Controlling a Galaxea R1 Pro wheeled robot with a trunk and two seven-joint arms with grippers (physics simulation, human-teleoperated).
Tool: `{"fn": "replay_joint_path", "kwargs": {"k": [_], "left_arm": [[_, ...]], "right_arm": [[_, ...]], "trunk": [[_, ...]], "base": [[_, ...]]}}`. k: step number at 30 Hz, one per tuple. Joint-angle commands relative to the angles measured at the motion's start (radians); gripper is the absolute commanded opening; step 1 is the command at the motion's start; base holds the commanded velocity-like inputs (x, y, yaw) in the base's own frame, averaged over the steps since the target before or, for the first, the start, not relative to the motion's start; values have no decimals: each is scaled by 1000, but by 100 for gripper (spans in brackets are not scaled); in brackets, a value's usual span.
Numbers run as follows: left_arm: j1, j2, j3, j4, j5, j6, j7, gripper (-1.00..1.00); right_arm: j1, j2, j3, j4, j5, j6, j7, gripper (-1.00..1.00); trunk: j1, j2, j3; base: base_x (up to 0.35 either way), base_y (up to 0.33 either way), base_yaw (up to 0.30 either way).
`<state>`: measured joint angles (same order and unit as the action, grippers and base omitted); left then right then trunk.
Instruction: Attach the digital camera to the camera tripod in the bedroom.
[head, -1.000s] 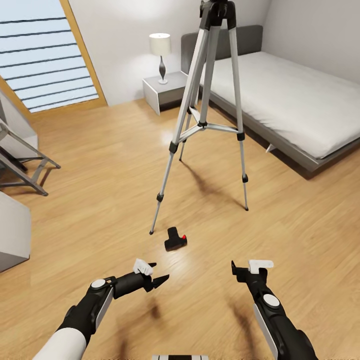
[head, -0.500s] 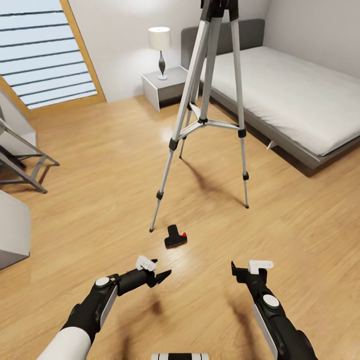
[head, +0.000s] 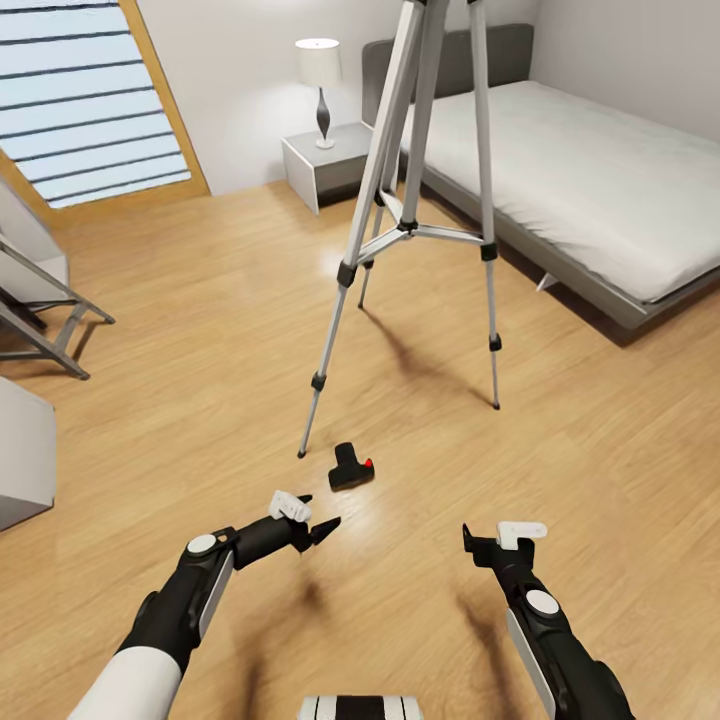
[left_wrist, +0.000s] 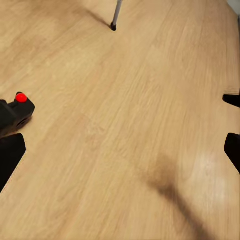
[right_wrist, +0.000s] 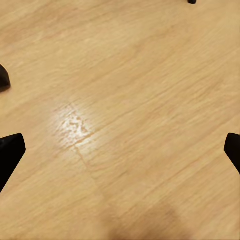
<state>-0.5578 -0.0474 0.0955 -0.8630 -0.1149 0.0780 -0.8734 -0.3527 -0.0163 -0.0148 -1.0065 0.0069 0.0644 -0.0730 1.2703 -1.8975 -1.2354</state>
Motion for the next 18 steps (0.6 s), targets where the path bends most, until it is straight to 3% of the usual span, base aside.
{"fn": "replay_joint_path", "kwargs": {"k": [1,15,18], "left_arm": [[0,-2,6,-13,-7,16,-8,100],[0,0,2,-145,-12,109,-10,100],[0,0,0,-168,-13,135,-10,100]], "right_arm": [[0,0,1,-2,1,6,-4,100],[0,-2,1,-3,1,6,-4,100],[0,-2,1,-4,1,6,-4,100]], "trunk": [[4,-8,-5],[58,-106,-55],[58,-106,-56]], "base": [[0,0,0],[0,0,0],[0,0,0]]}}
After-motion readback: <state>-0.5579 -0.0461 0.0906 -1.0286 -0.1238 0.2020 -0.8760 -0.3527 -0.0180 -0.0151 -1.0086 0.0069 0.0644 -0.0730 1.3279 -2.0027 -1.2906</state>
